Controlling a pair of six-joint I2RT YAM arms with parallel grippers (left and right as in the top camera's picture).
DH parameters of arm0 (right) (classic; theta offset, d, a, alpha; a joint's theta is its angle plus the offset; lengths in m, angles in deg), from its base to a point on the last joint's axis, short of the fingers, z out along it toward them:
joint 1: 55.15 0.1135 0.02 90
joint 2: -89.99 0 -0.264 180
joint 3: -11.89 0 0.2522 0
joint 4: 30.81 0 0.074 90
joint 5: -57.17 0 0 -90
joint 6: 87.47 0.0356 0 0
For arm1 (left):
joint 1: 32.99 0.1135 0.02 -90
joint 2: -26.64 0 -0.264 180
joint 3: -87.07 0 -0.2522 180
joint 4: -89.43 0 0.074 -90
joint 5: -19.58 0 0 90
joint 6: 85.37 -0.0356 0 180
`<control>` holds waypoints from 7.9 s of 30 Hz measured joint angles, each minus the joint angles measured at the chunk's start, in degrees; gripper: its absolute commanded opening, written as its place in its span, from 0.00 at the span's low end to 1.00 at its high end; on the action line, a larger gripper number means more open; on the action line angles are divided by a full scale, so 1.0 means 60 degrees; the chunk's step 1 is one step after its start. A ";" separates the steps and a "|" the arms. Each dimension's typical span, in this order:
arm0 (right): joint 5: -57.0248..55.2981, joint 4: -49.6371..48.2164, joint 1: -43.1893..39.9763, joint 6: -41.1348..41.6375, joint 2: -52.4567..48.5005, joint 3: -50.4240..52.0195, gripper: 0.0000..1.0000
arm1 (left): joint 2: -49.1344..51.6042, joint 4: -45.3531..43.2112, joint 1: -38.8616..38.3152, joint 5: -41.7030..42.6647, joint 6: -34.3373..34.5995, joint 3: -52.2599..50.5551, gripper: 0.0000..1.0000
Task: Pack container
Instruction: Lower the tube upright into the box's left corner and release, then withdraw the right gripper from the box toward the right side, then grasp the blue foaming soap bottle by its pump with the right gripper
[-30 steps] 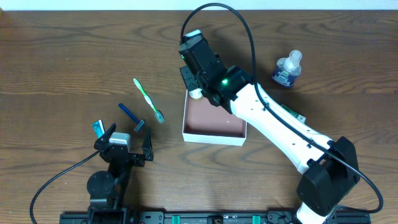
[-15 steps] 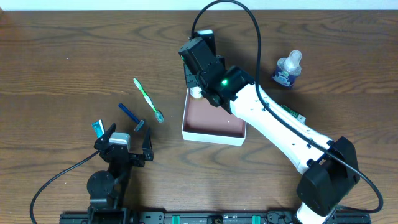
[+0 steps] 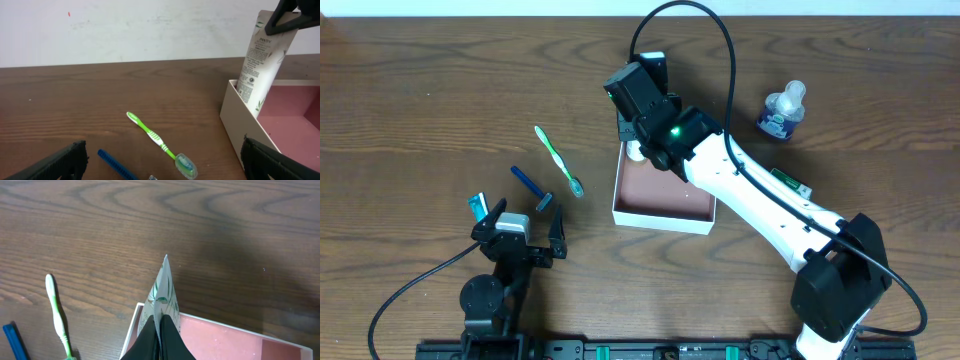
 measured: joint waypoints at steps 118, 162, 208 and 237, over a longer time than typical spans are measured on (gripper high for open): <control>0.1785 0.2080 -0.1188 0.0667 0.2852 0.4863 0.47 | 0.0000 0.0000 0.0000 0.0000 0.0000 0.0000 0.98; 0.2470 0.1738 -0.3497 -0.0769 0.4965 0.6954 0.59 | 0.0000 0.0000 0.0000 0.0000 0.0000 0.0000 0.98; 0.2852 0.0860 -0.5898 -0.3166 0.5297 0.3646 0.93 | 0.0000 0.0000 0.0000 0.0000 0.0004 0.0000 0.98; 0.3191 -0.1789 -0.6841 -0.5013 0.1982 0.3646 0.89 | 0.0000 0.0000 0.0000 0.0000 0.0004 0.0000 0.98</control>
